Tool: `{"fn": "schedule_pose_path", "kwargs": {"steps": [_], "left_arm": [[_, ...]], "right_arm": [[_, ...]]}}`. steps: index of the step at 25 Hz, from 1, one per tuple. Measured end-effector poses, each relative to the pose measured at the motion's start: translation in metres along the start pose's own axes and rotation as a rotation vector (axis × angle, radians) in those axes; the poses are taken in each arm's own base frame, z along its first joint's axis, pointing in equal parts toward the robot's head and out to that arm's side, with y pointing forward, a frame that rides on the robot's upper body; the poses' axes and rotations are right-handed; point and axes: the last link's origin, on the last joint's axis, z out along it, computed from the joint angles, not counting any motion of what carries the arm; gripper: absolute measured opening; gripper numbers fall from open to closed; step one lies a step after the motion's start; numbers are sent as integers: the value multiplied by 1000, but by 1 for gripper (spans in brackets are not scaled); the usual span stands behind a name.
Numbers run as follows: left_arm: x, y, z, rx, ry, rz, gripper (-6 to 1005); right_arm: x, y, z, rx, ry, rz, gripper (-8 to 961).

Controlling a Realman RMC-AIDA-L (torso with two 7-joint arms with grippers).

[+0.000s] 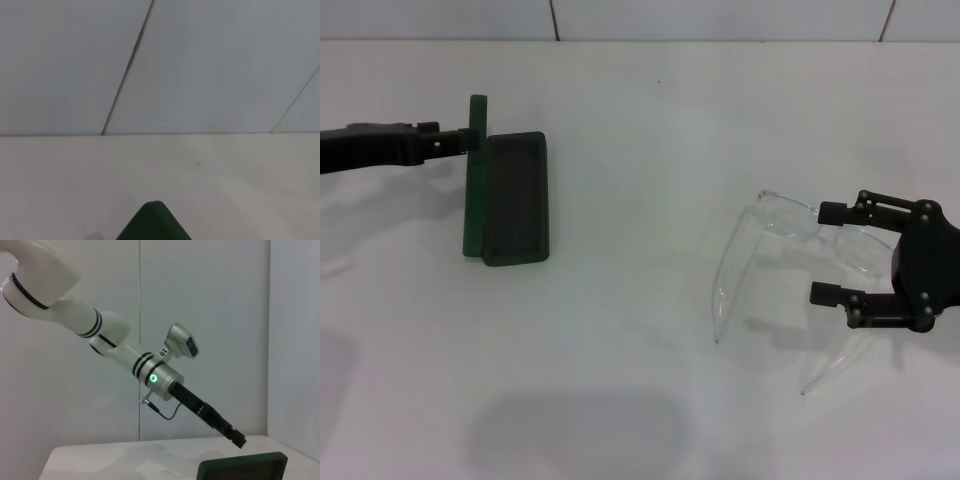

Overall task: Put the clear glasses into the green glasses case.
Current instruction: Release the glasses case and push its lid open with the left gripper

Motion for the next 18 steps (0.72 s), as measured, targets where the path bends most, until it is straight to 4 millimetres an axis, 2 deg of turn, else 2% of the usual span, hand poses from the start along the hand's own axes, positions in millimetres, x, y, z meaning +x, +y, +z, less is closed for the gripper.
{"fn": "schedule_pose_path", "kwargs": {"steps": [10,18], "left_arm": [[1,-1,26,39,-77,13,701],[-1,-7,30,91,-104,7,694]], "right_arm": [[0,0,1,-4,-2,1,807],[0,1,1,-4,1,1,808]]}}
